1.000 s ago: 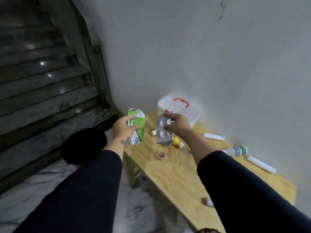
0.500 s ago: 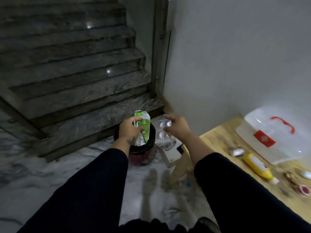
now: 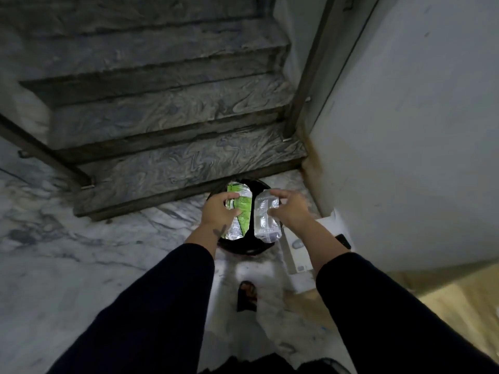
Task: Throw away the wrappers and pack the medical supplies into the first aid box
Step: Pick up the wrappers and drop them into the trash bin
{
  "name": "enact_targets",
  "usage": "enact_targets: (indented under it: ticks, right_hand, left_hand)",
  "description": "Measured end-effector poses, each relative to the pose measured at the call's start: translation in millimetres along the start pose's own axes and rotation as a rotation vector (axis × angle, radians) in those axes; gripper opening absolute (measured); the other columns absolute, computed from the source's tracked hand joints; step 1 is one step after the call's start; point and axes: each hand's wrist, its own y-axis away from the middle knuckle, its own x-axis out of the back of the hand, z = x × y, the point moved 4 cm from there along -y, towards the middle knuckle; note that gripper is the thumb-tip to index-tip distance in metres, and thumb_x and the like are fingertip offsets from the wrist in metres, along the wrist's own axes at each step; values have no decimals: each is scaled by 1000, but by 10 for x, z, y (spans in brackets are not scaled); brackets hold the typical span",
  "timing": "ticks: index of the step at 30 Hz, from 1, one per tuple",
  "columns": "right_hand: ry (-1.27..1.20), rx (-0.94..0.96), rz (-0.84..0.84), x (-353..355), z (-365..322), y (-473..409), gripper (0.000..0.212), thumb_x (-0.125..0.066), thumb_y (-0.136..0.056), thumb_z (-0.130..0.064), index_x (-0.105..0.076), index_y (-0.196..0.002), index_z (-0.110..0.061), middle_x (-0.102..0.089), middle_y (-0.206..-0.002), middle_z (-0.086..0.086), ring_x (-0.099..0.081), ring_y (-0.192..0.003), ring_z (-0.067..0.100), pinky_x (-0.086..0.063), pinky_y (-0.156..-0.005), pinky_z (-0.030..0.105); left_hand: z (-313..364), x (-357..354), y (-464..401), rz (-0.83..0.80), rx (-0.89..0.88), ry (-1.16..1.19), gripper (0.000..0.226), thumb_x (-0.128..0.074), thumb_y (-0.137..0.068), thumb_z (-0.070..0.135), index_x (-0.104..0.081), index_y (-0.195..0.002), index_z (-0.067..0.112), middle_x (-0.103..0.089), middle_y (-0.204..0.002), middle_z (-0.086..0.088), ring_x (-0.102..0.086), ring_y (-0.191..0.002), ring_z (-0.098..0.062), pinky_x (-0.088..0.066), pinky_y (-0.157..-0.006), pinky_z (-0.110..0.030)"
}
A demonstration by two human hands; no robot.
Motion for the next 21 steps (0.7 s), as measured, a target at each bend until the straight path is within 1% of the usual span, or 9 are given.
enact_targets:
  ticks: [1,2,6,8,10,13,16,18,21]
  right_hand:
    - [-6,-10,-4,-56,13,-163,54,-69,-76,2,-58,-127,-11,-59,-132,7,-61,-114,19,-48,-99,29]
    - [-7,-24,-7,-120,42,-318,54,-69,-76,2,-59,-127,-11,-58,-132,8,-59,-117,21,-47,-102,33]
    - [26,-84,-3,-433,250,-896,53,-70,-74,-1,-61,-124,-15,-60,-127,6,-62,-109,25,-50,-97,38]
    - [67,-82,-8,-581,374,-1137,52,-72,-76,-4,-60,-125,-16,-59,-126,5,-62,-109,25,-50,-94,31]
    - [73,-100,-19,-720,500,-1357,53,-71,-79,-7,-56,-129,-18,-59,-128,5,-62,-107,24,-47,-83,24]
    - [43,-165,-58,-901,683,-1560,59,-69,-83,-11,-47,-137,-23,-56,-135,2,-62,-107,21,-48,-75,23]
    - [69,-233,-126,-1016,854,-1629,65,-67,-85,-14,-38,-143,-23,-49,-142,3,-58,-114,22,-52,-84,30]
    - [60,-270,-140,-1054,924,-1614,65,-67,-86,-14,-37,-143,-23,-47,-143,4,-60,-111,23,-51,-85,30]
    - [79,-265,-158,-1037,902,-1536,62,-67,-86,-14,-40,-141,-22,-48,-143,5,-57,-118,23,-50,-92,31]
  left_hand:
    - [-57,-23,-149,1,20,-3,38,-71,-82,5,-66,-118,15,-59,-132,-11,-52,-125,-26,-36,-93,-21]
    - [-117,-53,-294,3,40,-6,37,-70,-82,5,-66,-118,16,-58,-133,-11,-51,-126,-25,-36,-93,-21]
    - [-420,-224,-850,-24,98,-61,37,-69,-85,7,-64,-120,15,-58,-135,-7,-50,-128,-23,-36,-95,-21]
    - [-568,-324,-1108,-50,123,-80,37,-68,-85,7,-63,-121,14,-56,-137,-7,-49,-130,-24,-38,-96,-23]
    - [-706,-418,-1359,-62,166,-68,38,-66,-86,6,-63,-122,14,-54,-139,-7,-47,-131,-23,-37,-90,-21]
    - [-909,-578,-1605,-162,194,-115,43,-65,-88,13,-55,-130,19,-47,-145,-5,-43,-133,-23,-34,-87,-21]
    - [-1096,-685,-1689,-320,247,-162,53,-66,-89,19,-46,-138,19,-41,-148,-6,-39,-137,-24,-40,-102,-33]
    - [-1162,-687,-1689,-352,283,-168,56,-67,-88,18,-45,-139,16,-42,-147,-9,-41,-136,-26,-39,-108,-42]
    - [-1099,-657,-1647,-377,268,-211,54,-67,-88,17,-46,-138,15,-45,-145,-8,-45,-132,-26,-40,-107,-39]
